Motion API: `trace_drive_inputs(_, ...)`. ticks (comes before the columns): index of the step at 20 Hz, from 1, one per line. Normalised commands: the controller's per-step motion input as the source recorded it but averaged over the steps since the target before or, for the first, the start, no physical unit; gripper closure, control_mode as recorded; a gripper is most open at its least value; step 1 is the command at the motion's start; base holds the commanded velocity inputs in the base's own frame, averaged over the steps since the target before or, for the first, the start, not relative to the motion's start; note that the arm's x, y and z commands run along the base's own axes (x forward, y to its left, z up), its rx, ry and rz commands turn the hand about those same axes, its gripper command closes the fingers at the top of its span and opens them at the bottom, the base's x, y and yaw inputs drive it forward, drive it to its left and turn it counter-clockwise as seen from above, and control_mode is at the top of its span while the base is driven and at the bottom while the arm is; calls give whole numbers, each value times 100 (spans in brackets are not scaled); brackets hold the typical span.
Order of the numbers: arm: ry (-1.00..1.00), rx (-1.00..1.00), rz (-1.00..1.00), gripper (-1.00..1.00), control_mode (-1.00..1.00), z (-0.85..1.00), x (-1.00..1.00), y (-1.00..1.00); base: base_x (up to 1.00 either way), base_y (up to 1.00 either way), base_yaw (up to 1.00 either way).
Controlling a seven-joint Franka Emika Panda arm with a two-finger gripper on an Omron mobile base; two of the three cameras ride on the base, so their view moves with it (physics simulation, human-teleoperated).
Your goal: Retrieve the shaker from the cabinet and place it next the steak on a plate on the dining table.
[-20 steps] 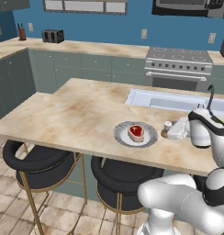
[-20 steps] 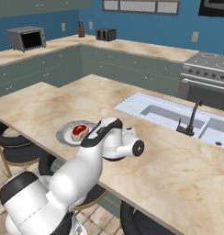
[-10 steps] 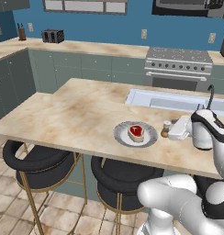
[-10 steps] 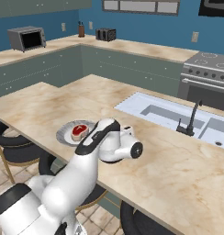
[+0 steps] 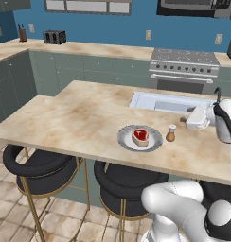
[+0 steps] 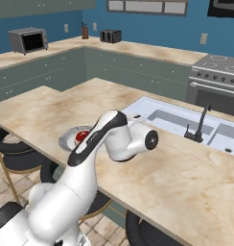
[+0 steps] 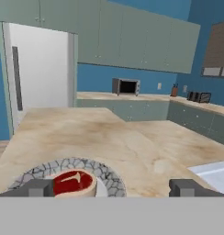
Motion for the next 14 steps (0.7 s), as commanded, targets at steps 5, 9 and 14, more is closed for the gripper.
trace_drive_inputs(5, 0, -2, 0, -100, -100, 66, -86, -34, 0, 0, 0)
trace_drive_inputs(9, 0, -8, 0, -100, -100, 49, -100, -26, 0, 0, 0)
trace_drive_inputs(14, 0, -14, 0, -100, -100, 25, -86, -2, 0, 0, 0)
